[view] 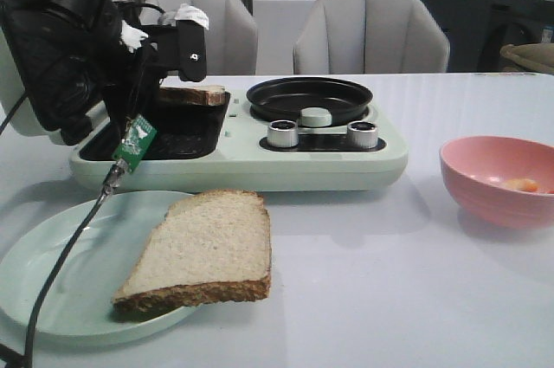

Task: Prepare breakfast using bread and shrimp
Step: 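Lower the bread onto the waffle plate and open the left gripper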

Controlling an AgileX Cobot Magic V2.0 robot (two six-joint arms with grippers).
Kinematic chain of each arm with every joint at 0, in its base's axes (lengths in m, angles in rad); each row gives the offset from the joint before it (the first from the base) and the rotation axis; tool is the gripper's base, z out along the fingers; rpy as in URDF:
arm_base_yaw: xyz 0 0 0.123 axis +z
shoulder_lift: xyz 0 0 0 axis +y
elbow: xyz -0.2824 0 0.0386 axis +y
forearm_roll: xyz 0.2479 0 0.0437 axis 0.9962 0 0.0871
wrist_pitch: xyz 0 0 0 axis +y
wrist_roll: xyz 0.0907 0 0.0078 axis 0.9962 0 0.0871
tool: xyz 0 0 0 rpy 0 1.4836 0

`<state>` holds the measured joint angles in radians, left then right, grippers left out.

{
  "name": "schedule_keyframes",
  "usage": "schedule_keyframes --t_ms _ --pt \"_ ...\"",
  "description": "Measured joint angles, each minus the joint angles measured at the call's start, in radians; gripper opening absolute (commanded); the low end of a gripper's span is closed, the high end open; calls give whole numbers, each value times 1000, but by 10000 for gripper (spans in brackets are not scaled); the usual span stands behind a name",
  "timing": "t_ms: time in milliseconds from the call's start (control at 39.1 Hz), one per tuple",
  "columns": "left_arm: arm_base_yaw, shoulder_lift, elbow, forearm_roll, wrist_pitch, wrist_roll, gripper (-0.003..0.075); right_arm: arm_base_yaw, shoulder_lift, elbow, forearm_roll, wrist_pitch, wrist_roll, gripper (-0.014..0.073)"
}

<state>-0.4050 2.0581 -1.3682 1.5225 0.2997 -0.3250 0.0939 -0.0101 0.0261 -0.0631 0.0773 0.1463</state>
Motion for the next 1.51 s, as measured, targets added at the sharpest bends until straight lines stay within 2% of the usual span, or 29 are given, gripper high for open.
schedule_keyframes --t_ms 205,281,563,665,870,1049,1509 --pt "0 11 -14 0 2 0 607 0 0 0 0 0 0 142" --pt "5 12 -22 2 2 0 669 0 0 0 0 0 0 142" --pt "4 8 -31 -2 19 0 674 0 0 0 0 0 0 142" --pt "-6 -1 -33 -49 44 0 673 0 0 0 0 0 0 142" --pt "-50 -57 -12 -331 76 4 673 0 0 0 0 0 0 142" --pt "-60 -103 -10 -507 138 55 673 0 0 0 0 0 0 142" --pt "-61 -305 -9 -778 276 82 673 0 0 0 0 0 0 142"
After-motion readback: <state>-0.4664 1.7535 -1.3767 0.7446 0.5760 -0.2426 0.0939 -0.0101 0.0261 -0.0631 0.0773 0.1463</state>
